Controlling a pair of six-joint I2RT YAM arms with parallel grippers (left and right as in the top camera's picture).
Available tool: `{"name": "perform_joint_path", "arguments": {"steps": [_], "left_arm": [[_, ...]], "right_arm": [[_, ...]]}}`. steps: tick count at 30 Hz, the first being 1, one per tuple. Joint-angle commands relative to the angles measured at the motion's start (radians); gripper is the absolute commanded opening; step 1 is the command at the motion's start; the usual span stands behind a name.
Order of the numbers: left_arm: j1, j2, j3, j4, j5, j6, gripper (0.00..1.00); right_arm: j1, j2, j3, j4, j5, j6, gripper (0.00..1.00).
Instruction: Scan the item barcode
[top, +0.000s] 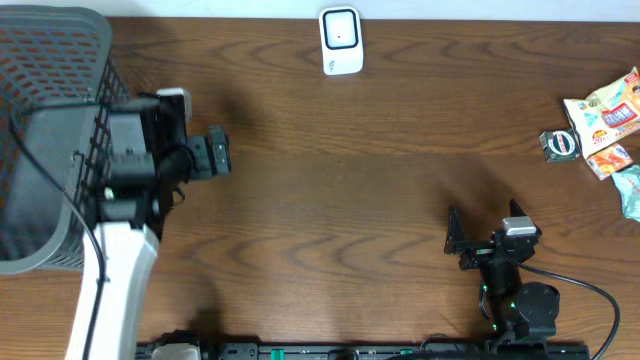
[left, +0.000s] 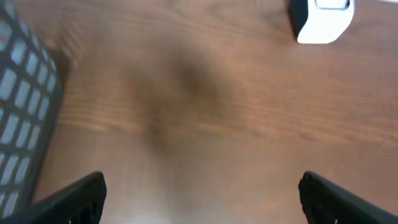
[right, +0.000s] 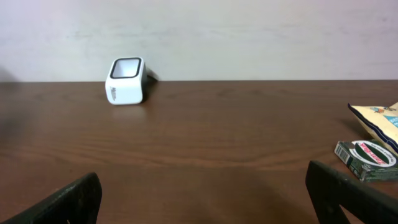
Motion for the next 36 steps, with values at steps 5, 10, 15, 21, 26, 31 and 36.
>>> {"name": "perform_joint_path", "arguments": {"steps": [5, 10, 15, 21, 26, 31, 36], "left_arm": [[0.002, -0.321, -0.370, 0.267, -0.011, 0.018, 0.98], [0.002, -0.596, -0.578, 0.370, -0.012, 0.019, 0.98], [0.002, -0.826, -0.700, 0.378, -0.012, 0.019, 0.98], [0.002, -0.943, -0.781, 0.396, -0.020, 0.019, 0.98], [0.002, -1.008, -0.903, 0.543, -0.019, 0.018, 0.98], [0.002, -1.062, -0.977, 0.586, -0.019, 0.010, 0.98], [0.002, -1.092, -0.977, 0.578, -0.020, 0.011, 0.98]], "right_arm": [[-0.002, -0.007, -0.001, -0.005, 0.001, 0.014, 0.99], [-0.002, -0.007, -0.001, -0.005, 0.001, 0.014, 0.99], [-0.002, -0.007, -0.001, -0.005, 0.001, 0.014, 0.99], [-0.002, -0.007, -0.001, -0.005, 0.001, 0.014, 0.99], [-0.002, -0.007, -0.001, -0.005, 0.001, 0.014, 0.99], [-0.002, -0.007, -0.001, -0.005, 0.001, 0.014, 0.99], [-0.002, -0.007, -0.001, -0.005, 0.001, 0.014, 0.99]]}}
